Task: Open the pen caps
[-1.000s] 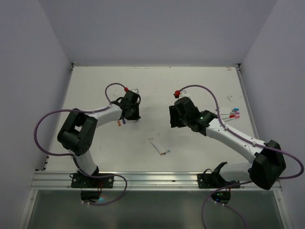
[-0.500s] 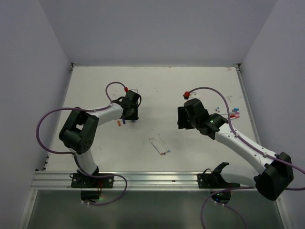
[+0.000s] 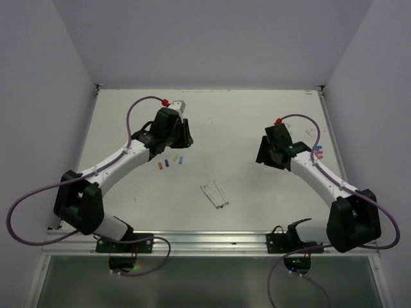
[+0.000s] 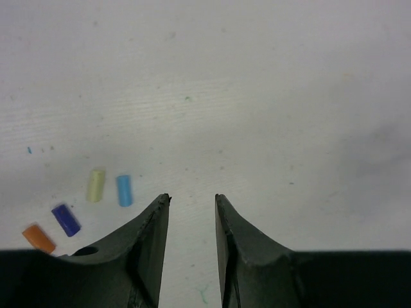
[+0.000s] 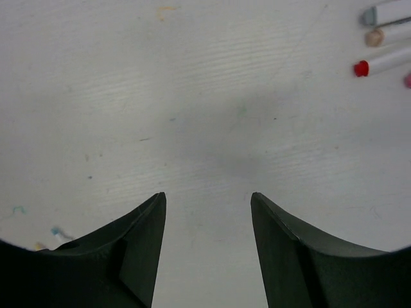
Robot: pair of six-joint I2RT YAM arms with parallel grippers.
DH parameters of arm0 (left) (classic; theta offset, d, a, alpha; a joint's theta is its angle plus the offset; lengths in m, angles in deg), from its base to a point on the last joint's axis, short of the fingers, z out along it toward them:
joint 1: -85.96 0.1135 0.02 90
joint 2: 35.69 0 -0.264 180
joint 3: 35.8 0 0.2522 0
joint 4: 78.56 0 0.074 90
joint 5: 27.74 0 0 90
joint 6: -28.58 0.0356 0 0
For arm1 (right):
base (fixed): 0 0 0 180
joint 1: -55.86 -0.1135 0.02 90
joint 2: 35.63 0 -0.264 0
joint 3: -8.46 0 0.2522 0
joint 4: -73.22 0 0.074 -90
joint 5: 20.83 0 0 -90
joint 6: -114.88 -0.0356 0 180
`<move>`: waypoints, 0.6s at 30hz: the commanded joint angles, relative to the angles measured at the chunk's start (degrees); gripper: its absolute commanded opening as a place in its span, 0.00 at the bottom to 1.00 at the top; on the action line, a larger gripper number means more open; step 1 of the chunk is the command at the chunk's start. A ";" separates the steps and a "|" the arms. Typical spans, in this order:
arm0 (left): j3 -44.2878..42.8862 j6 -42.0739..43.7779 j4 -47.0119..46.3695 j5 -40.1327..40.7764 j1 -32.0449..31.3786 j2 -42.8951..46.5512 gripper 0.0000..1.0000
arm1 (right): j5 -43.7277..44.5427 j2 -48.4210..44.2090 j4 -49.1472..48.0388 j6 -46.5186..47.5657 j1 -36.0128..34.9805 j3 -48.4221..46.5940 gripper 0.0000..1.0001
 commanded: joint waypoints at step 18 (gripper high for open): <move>13.78 -4.34 -21.15 -32.41 -0.74 21.34 0.46 | 5.26 13.62 -5.72 -0.95 28.83 -4.30 0.54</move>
